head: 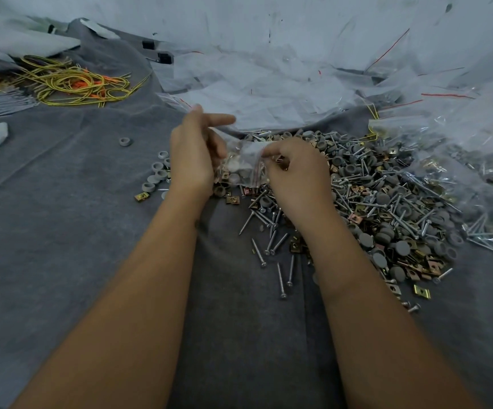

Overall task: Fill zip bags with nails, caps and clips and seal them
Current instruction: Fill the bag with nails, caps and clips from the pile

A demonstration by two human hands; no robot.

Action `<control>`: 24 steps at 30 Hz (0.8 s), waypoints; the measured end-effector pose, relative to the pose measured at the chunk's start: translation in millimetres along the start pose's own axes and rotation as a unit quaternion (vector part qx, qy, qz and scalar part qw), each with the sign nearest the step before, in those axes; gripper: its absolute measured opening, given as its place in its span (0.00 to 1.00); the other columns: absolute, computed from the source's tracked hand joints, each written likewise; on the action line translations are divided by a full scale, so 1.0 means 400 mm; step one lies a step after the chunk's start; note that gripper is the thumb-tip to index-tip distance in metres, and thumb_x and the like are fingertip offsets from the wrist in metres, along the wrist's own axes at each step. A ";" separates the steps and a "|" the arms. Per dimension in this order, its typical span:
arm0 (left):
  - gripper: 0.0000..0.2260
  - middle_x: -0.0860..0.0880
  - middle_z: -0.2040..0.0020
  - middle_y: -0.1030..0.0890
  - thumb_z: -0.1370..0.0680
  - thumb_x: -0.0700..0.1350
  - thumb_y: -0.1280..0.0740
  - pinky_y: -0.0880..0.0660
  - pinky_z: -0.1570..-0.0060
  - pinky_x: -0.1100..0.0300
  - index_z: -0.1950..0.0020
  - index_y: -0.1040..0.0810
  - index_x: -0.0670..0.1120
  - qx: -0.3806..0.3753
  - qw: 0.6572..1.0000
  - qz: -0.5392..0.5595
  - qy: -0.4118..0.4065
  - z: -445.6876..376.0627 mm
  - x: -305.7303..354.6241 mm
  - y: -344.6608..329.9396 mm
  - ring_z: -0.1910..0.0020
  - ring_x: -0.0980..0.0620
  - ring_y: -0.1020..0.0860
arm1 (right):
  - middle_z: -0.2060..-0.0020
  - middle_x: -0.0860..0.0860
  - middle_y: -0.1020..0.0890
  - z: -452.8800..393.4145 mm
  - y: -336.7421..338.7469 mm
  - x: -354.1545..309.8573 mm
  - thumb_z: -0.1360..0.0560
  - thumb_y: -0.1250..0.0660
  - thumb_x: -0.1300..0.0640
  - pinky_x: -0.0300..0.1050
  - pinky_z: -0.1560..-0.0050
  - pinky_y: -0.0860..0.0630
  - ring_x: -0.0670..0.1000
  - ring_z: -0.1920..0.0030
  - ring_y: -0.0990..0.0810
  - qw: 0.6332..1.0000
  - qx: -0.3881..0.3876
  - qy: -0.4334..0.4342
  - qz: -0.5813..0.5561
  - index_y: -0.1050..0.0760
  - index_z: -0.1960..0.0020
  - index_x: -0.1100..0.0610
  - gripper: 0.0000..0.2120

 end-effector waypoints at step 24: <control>0.09 0.58 0.66 0.25 0.21 0.42 0.38 0.31 0.65 0.69 0.57 0.25 0.55 0.128 0.966 -0.127 -0.185 0.012 0.031 0.033 0.68 0.66 0.28 | 0.42 0.51 0.20 -0.007 0.025 0.024 0.26 0.38 0.61 0.52 0.42 0.26 0.55 0.42 0.23 0.990 -0.060 -0.053 0.113 0.19 0.43 0.48 0.17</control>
Point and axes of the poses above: each hand's wrist, its own z-axis away from the middle knuckle, its own y-axis out of the back of the hand, x = y × z, the point moved 5 cm from there along -z, towards the middle knuckle
